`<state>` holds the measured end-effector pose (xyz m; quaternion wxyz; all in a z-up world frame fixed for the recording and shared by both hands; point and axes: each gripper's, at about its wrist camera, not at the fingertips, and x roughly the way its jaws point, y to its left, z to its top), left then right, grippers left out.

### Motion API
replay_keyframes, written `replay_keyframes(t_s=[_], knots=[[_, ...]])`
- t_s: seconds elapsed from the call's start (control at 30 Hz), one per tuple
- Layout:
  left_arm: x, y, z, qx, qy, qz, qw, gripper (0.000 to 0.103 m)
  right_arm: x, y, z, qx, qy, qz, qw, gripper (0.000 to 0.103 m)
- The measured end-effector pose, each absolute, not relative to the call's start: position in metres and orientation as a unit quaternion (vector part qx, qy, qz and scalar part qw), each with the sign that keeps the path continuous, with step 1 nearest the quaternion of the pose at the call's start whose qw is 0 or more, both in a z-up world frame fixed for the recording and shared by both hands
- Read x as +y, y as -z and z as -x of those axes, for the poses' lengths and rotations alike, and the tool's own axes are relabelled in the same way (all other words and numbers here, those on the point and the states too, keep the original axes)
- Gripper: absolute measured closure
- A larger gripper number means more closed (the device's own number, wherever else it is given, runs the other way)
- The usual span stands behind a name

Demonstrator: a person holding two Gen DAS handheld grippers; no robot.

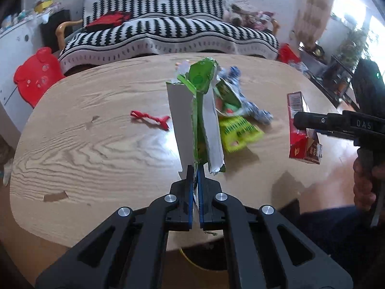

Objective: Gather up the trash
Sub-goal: 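Carry wrapper and red box over the bin and open both tools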

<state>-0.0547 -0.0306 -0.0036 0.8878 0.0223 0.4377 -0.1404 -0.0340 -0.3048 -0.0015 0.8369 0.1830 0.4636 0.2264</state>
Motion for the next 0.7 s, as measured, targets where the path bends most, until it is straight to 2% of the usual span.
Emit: replay_keyframes(t_s=[0.37, 0.7], knots=[[-0.052, 0.023, 0.120, 0.460, 0.200, -0.054, 0.863, 0.101, -0.262, 0.010, 0.118, 0.483, -0.291, -0.071, 0.823, 0.047], [-0.063, 0.084, 0.166, 0.548, 0.239, -0.048, 0.800, 0.101, -0.240, 0.050, 0.148, 0.539, -0.294, -0.008, 0.790, 0.047]])
